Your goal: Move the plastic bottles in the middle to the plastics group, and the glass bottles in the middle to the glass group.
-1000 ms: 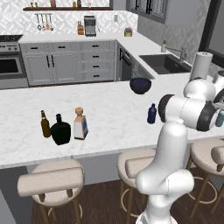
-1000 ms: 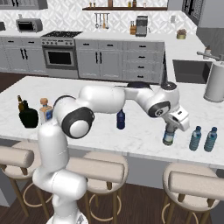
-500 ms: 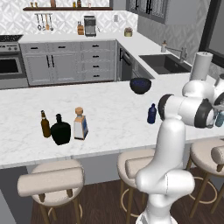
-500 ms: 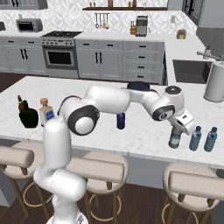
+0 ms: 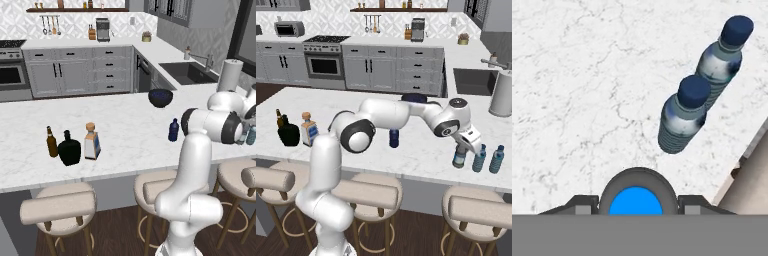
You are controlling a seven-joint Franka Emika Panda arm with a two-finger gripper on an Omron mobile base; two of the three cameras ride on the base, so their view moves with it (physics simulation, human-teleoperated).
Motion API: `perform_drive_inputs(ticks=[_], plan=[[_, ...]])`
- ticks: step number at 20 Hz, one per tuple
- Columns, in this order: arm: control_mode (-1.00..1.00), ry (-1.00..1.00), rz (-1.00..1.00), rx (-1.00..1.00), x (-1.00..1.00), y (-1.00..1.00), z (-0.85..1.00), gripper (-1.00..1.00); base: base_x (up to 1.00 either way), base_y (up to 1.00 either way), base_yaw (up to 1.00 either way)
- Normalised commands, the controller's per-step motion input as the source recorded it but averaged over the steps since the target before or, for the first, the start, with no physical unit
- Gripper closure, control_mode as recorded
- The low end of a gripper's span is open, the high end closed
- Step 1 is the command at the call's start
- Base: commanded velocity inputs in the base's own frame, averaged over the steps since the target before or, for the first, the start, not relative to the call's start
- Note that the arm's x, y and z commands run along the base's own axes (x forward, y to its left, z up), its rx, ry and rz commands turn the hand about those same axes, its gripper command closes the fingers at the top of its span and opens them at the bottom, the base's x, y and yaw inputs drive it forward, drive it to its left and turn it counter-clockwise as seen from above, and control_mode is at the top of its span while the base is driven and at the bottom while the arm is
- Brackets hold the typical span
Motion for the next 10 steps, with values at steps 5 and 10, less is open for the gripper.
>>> perform_drive_inputs(ticks=[5, 10], plan=[[-1.00, -0.01, 0.00, 0.00, 0.43, 0.00, 0.00, 1.00, 0.00, 0.00, 0.00], [-1.00, 0.00, 0.00, 0.00, 0.47, -0.08, 0.00, 1.00, 0.00, 0.00, 0.00]])
